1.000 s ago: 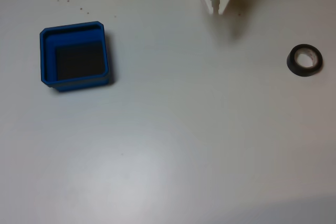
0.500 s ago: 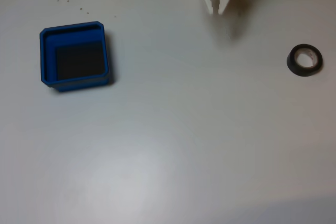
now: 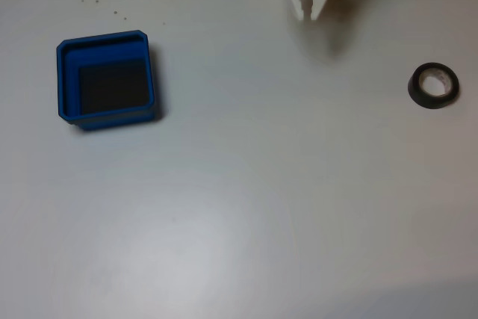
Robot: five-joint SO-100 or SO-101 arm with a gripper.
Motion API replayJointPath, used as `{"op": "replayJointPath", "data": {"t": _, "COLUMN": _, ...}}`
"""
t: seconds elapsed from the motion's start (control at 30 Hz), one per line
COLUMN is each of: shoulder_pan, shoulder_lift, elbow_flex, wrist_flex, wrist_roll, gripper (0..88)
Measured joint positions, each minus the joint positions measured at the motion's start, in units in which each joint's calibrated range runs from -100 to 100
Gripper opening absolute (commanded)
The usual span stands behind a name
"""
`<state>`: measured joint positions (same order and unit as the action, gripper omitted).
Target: Pick the black tape roll and drop it in the blue box
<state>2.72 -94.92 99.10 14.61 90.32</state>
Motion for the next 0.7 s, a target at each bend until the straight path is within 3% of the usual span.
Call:
{"op": "replayJointPath", "data": {"t": 0.4, "shoulder_pan": -27.31, "shoulder_lift": 0.00, "elbow_flex": 0.00, "wrist_flex": 0.00, "wrist_roll": 0.08, "gripper": 1.4}}
{"op": "replayJointPath", "data": {"t": 0.7, "shoulder_pan": -32.46, "shoulder_lift": 0.00, "elbow_flex": 0.00, "wrist_flex": 0.00, "wrist_roll": 0.08, "gripper": 1.4}}
